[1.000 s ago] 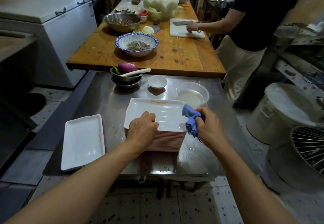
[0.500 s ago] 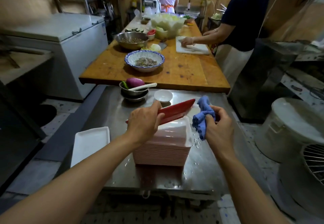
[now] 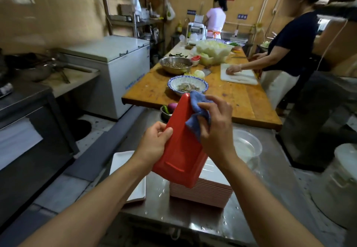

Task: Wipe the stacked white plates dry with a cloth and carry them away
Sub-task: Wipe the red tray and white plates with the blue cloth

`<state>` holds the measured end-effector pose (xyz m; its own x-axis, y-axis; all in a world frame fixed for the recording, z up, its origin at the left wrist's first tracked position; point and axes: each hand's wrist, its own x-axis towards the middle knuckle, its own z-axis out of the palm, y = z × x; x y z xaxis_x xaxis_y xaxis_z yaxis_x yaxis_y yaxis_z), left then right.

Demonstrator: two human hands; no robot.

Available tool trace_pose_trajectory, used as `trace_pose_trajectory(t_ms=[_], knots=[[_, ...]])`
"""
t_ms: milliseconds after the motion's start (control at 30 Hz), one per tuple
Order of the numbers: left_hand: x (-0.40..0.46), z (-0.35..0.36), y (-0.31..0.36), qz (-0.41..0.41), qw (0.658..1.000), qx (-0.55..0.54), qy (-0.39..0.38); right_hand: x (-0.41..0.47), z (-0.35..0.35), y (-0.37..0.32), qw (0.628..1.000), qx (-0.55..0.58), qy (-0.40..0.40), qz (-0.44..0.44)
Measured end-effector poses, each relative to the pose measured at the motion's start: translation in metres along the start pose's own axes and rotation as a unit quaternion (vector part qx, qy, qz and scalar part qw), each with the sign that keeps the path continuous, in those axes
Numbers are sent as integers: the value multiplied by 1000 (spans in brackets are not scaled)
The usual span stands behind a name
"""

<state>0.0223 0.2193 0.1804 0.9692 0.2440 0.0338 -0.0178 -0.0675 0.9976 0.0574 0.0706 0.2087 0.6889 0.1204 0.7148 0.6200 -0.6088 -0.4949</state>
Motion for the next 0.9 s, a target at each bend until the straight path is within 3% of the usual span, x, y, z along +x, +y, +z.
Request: trace_pose_trajectory(t_ms=[133, 267, 633, 900], knots=[[-4, -7, 7, 5, 999, -38, -9, 15, 23, -12, 992, 11, -109, -64], [-10, -13, 8, 6, 997, -75, 15, 15, 31, -7, 991, -22, -113, -68], [-15, -4, 9, -4, 987, -152, 54, -3, 24, 0, 984, 73, -14, 160], [2, -1, 2, -20, 970, -214, 114, -54, 14, -11, 954, 141, -72, 255]])
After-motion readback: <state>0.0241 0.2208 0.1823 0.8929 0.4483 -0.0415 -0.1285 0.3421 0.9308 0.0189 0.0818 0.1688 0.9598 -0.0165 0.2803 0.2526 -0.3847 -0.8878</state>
